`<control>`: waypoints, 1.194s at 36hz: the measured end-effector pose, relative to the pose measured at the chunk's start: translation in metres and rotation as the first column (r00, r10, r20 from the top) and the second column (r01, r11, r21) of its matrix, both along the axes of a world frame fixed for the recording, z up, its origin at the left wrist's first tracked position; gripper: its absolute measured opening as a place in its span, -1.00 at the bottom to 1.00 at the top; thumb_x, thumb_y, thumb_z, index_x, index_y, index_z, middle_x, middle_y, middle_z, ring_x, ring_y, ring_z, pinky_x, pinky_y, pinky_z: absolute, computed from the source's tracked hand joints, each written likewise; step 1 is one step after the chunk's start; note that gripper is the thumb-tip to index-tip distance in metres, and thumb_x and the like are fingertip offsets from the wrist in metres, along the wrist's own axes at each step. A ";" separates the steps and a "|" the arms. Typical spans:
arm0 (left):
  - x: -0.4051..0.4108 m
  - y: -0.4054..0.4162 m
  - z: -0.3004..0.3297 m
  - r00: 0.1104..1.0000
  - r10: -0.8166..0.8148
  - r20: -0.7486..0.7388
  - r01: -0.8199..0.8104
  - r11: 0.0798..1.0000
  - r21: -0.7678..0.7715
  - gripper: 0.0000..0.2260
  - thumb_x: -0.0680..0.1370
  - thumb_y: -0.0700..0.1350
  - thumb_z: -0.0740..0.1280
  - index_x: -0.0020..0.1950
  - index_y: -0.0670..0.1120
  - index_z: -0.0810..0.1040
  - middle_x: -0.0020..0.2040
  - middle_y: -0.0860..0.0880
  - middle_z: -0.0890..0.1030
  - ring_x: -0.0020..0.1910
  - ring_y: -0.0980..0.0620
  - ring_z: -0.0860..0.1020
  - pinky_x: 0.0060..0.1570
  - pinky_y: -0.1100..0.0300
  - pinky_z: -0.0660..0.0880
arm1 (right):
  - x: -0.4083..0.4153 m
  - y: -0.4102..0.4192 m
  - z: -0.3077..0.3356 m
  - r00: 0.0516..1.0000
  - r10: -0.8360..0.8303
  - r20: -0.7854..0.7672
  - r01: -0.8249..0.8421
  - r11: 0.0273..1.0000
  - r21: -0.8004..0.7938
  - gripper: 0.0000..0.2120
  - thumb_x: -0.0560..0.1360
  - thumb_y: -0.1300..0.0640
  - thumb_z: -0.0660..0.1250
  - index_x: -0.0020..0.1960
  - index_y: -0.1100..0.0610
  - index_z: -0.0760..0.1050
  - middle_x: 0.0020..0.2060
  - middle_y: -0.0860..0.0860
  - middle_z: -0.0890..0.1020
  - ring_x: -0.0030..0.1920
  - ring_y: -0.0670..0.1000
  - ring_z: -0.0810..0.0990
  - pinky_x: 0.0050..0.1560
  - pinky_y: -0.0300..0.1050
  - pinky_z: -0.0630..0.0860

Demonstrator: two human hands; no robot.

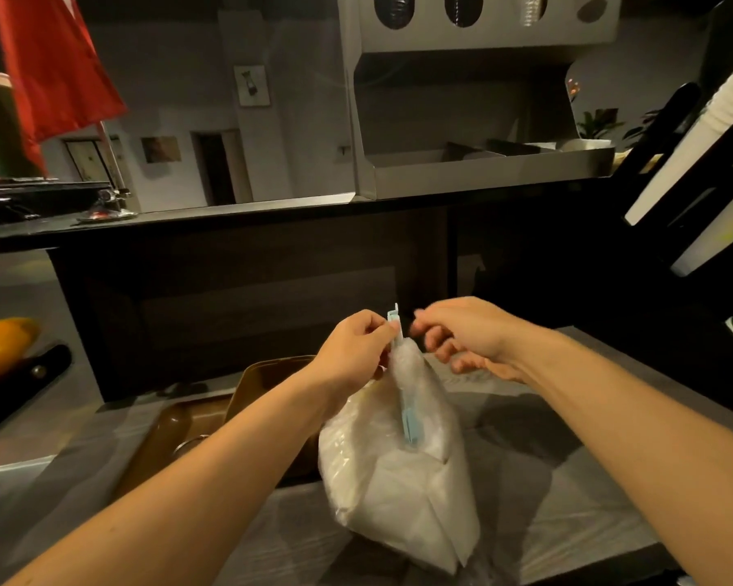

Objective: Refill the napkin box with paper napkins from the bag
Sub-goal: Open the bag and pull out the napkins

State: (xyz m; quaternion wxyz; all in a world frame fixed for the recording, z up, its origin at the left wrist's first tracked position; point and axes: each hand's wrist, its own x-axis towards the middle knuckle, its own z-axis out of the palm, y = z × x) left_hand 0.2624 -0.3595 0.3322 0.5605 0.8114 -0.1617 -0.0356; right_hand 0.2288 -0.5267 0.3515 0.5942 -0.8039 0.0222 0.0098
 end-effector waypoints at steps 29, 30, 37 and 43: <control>0.020 0.013 -0.016 0.971 -0.229 0.067 0.213 0.960 0.184 -0.75 0.62 0.10 0.30 -0.05 -0.04 0.65 -0.15 -0.02 0.70 -0.16 0.06 0.68 -0.08 0.18 0.64 | 0.017 0.006 -0.018 1.000 0.006 -0.003 -0.006 0.995 0.101 -0.88 0.52 0.14 0.48 -0.05 0.20 0.71 -0.21 0.08 0.75 -0.22 -0.03 0.75 -0.25 -0.16 0.64; 0.020 0.013 -0.015 0.971 -0.232 0.062 0.218 0.960 0.176 -0.75 0.62 0.09 0.31 -0.06 -0.04 0.65 -0.17 -0.01 0.70 -0.19 0.07 0.67 -0.12 0.21 0.63 | 0.017 0.007 -0.019 1.000 -0.004 0.005 0.003 0.995 0.102 -0.86 0.51 0.12 0.48 -0.06 0.19 0.72 -0.21 0.08 0.75 -0.22 -0.03 0.75 -0.24 -0.15 0.64; 0.018 0.007 -0.020 0.971 -0.238 0.023 0.236 0.970 0.066 -0.70 0.62 0.10 0.30 -0.02 -0.12 0.63 -0.09 -0.09 0.70 -0.13 0.00 0.67 -0.02 0.17 0.63 | 0.016 0.003 -0.018 0.999 0.014 0.033 -0.017 0.996 0.092 -0.80 0.51 0.02 0.48 -0.06 0.17 0.72 -0.20 0.06 0.75 -0.19 -0.04 0.75 -0.21 -0.19 0.63; 0.016 -0.003 -0.031 0.983 -0.184 0.013 0.184 0.980 -0.078 -0.69 0.67 0.09 0.21 -0.03 -0.13 0.55 -0.11 -0.14 0.63 -0.15 -0.06 0.61 0.03 -0.01 0.61 | 0.019 0.006 -0.021 0.999 -0.032 0.015 0.027 0.974 0.226 -0.77 0.50 0.04 0.47 -0.03 0.21 0.71 -0.18 0.09 0.75 -0.20 -0.02 0.74 -0.20 -0.17 0.63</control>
